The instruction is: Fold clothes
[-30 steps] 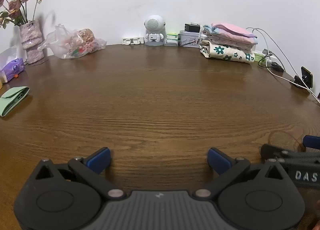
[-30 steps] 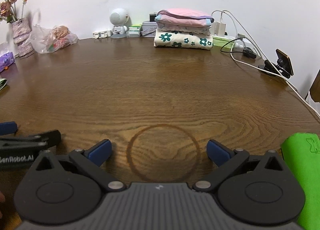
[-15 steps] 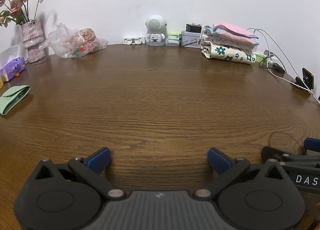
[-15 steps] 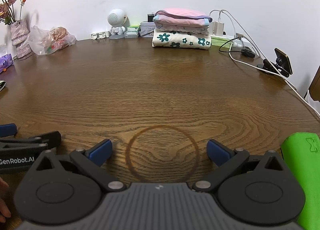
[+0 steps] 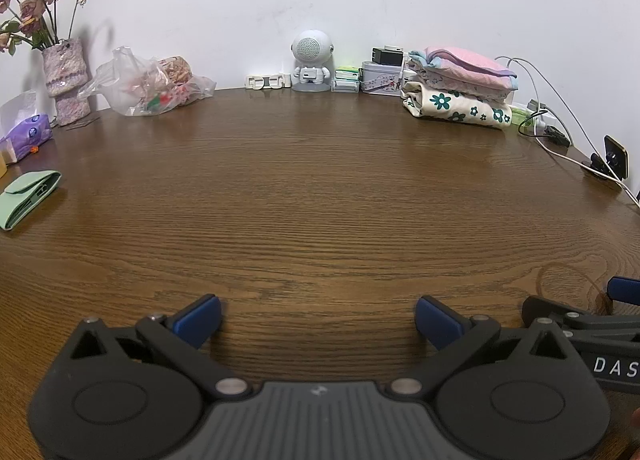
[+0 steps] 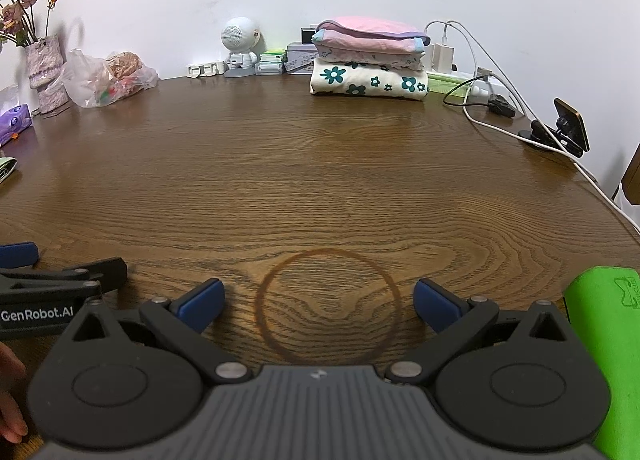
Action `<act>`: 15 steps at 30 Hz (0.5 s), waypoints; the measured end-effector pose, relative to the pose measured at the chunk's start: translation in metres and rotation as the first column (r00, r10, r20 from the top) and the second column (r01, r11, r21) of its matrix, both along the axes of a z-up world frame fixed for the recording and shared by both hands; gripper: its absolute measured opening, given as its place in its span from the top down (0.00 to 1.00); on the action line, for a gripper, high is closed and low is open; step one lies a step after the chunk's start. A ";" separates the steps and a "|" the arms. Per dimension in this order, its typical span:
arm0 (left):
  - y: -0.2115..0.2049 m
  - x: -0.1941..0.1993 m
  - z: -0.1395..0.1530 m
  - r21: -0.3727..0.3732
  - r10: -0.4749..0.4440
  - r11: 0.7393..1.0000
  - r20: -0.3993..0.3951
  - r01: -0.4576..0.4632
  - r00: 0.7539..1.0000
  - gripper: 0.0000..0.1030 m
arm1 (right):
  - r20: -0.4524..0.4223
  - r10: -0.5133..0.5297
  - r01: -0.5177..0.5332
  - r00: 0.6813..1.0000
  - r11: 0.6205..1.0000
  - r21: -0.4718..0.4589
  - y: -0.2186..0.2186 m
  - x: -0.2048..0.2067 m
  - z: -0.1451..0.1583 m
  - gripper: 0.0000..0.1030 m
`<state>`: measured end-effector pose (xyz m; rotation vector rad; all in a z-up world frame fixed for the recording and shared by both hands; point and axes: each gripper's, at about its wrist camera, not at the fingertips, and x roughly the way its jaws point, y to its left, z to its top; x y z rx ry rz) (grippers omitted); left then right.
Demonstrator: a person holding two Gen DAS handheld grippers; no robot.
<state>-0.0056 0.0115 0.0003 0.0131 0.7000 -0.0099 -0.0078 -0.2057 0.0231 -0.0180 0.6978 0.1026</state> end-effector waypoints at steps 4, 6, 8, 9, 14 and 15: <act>0.000 0.000 0.000 0.000 0.001 1.000 0.000 -0.001 1.000 0.00 | 0.000 0.000 0.000 1.000 1.000 -0.001 0.000 0.000 0.000 0.01; -0.001 0.000 0.000 0.000 0.001 1.000 0.001 -0.001 1.000 0.00 | 0.000 -0.001 0.001 1.000 1.000 -0.002 0.000 0.000 0.000 0.01; -0.001 0.000 0.000 0.001 0.001 1.000 0.001 -0.001 1.000 0.00 | 0.000 -0.001 0.001 1.000 1.000 -0.001 0.001 0.000 0.000 0.01; -0.001 0.000 0.000 0.001 0.001 1.000 0.001 -0.001 1.000 0.00 | 0.000 -0.001 0.001 1.000 1.000 -0.001 0.001 0.000 0.000 0.01; -0.001 0.000 0.000 0.001 0.002 1.000 0.001 -0.002 1.000 0.00 | 0.000 -0.001 0.001 1.000 1.000 0.002 0.001 -0.001 0.000 0.01; -0.001 0.000 0.000 0.002 0.002 1.000 0.001 -0.002 1.000 0.00 | 0.000 -0.001 0.001 1.000 1.000 0.000 0.001 -0.001 0.000 0.01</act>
